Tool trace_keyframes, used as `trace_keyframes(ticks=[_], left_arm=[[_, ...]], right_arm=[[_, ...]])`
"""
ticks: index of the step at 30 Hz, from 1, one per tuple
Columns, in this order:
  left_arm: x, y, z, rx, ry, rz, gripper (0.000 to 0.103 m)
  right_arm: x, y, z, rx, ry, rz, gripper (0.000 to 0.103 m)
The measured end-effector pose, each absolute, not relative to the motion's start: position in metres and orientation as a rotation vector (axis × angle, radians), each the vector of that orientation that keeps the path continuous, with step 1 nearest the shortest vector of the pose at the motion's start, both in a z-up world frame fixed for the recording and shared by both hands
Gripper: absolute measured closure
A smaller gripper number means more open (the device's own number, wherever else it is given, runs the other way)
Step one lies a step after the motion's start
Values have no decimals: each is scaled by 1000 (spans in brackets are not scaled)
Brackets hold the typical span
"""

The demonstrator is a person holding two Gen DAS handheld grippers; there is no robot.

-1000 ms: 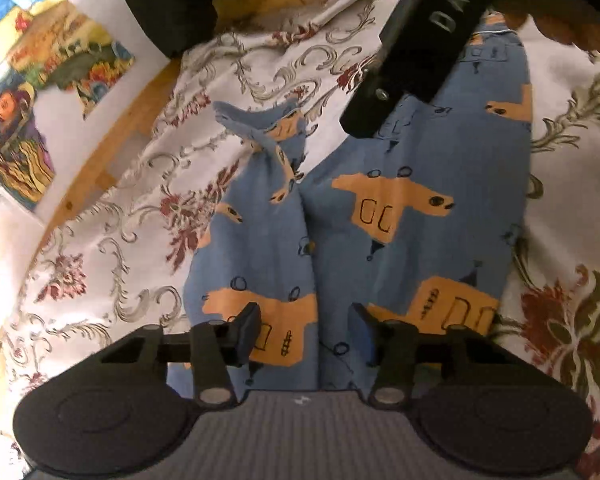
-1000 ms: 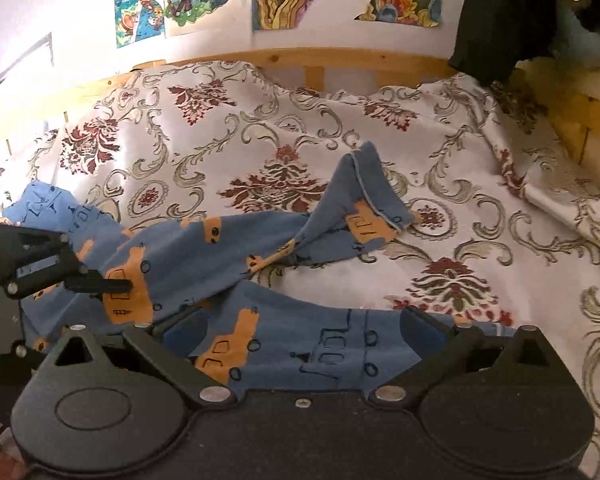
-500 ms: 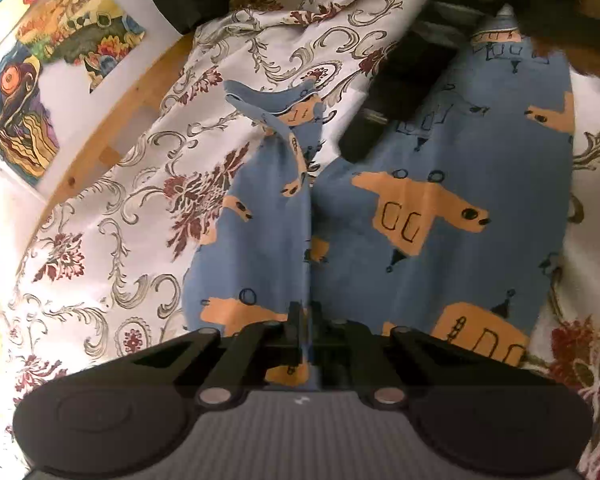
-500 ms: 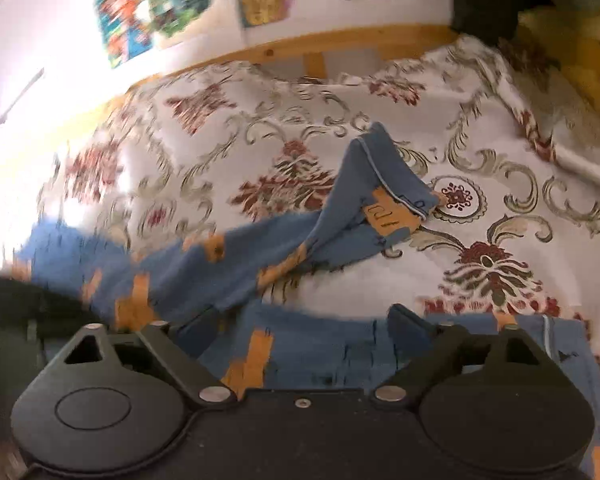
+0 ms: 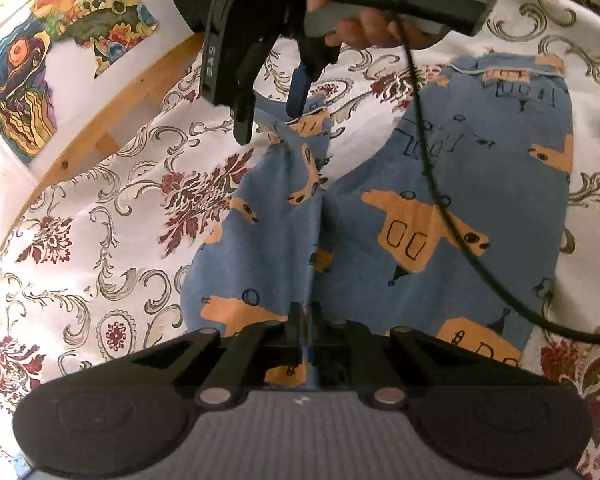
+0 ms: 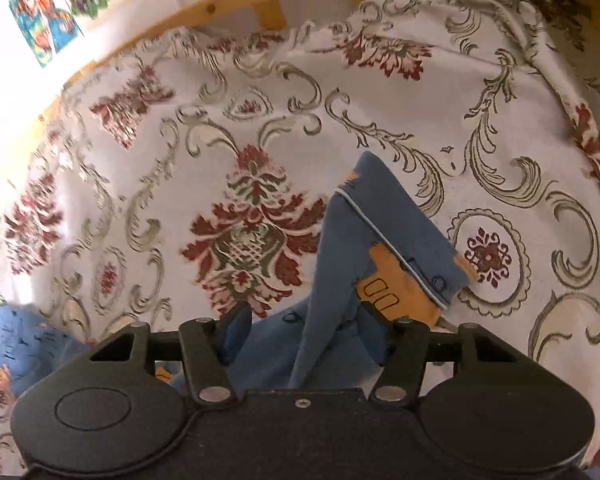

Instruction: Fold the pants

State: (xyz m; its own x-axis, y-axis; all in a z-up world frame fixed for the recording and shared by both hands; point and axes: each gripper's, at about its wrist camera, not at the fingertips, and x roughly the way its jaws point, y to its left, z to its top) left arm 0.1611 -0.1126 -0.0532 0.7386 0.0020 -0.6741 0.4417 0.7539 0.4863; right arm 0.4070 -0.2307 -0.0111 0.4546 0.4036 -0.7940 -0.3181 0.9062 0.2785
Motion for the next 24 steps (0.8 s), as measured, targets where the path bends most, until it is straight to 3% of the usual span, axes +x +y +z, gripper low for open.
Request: trace_keyframes(ticks=[5,6,7,9,10,17,21,24], left_arm=[[161,-109,-53,665,703,-276,101],[161,-109,-53,665,702,-277,101],[161,-109,-53,664,701,-279,101],[161,-109,-52,661,696,-283,101],[160,-108,-51,658,692,-284,101],[155,-111,-36,650,646,-308,101],[148,-112,-19,633,599,-352,101],[136,-113,-10,646,581,-422,101]], right_arm=[[429,-225,-14,86,1016,382,42],[434,-224,-16,88,1019,373,48],[438,-224,-17,88,1025,364,55],[444,-226,-20,88,1025,316,100],[445,-228,-20,99,1013,305,103],[408,-281,12,322,833,328,103],[340,-323,47,334,619,330,103],[285,-345,39,298,596,241,103]])
